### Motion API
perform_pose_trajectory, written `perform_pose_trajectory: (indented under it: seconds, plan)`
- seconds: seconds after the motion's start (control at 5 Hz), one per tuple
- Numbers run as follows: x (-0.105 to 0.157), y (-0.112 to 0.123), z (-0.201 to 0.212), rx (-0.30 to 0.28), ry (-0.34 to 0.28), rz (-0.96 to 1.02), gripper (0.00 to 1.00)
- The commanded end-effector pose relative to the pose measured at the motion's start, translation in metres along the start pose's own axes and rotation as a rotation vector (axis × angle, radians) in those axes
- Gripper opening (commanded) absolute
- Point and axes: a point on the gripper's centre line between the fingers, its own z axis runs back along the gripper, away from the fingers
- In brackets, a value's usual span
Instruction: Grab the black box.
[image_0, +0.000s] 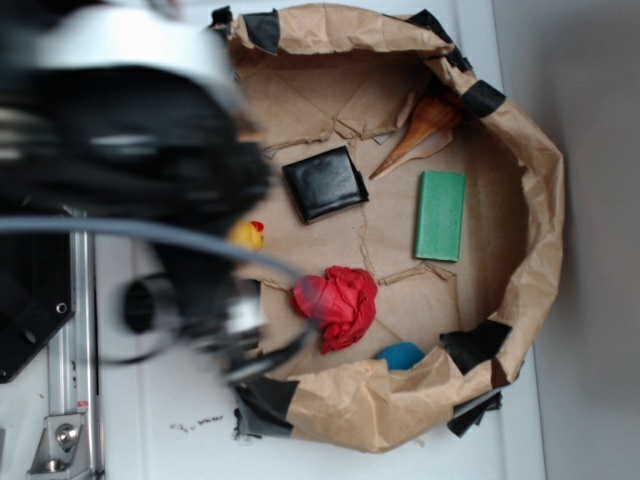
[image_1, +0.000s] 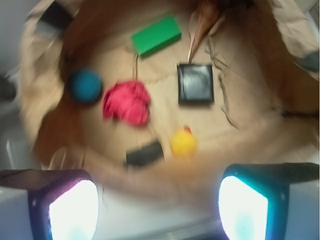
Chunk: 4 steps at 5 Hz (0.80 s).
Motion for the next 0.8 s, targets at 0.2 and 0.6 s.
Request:
perform_pose_trajectory:
  seconds: [0.2,0.6]
  plan:
    - [0.035,0.011,-0.032,0.018,0.011,0.058,1.0]
    - [0.039,0.035,-0.061,-0.041,-0.041,0.127,1.0]
